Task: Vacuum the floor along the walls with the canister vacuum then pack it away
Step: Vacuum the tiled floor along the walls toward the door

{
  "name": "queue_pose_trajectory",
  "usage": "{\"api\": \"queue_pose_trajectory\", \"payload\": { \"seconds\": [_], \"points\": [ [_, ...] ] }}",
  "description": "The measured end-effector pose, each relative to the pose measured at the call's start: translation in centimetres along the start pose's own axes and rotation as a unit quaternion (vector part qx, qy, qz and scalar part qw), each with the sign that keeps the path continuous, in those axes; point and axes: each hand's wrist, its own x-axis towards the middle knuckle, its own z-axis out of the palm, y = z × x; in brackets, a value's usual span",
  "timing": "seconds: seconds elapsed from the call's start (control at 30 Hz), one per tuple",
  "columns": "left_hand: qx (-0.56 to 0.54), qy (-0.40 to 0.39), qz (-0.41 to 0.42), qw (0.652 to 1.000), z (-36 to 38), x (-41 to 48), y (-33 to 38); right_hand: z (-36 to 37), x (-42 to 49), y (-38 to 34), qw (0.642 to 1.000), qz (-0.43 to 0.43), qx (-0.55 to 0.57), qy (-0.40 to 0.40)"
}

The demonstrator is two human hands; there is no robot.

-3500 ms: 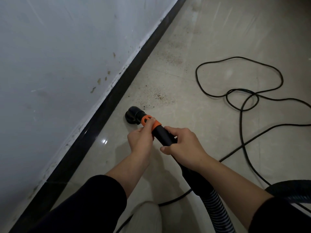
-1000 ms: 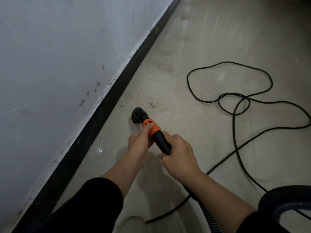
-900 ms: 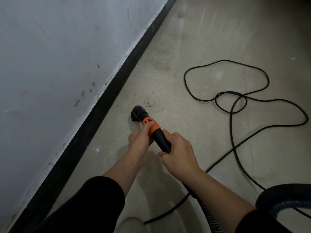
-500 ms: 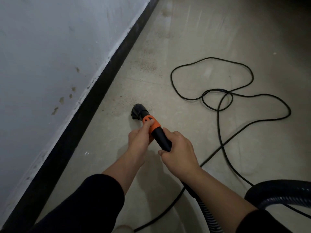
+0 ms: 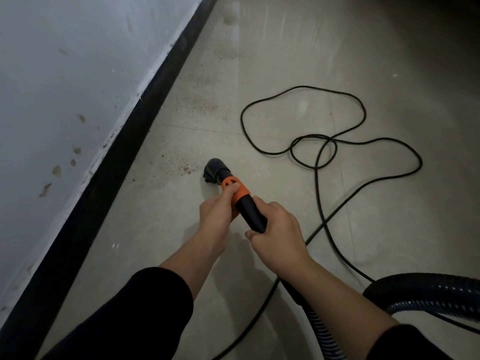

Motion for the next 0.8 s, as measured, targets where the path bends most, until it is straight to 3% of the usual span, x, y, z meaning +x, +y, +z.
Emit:
{"api": "queue_pose_trajectory", "payload": {
  "seconds": [0.8],
  "points": [
    [0.046,-0.05,-0.01,0.998,4.5,2.7,0.9,-1.9,2.7,1.6,0.997,0.043,0.003,0.057]
  ]
}}
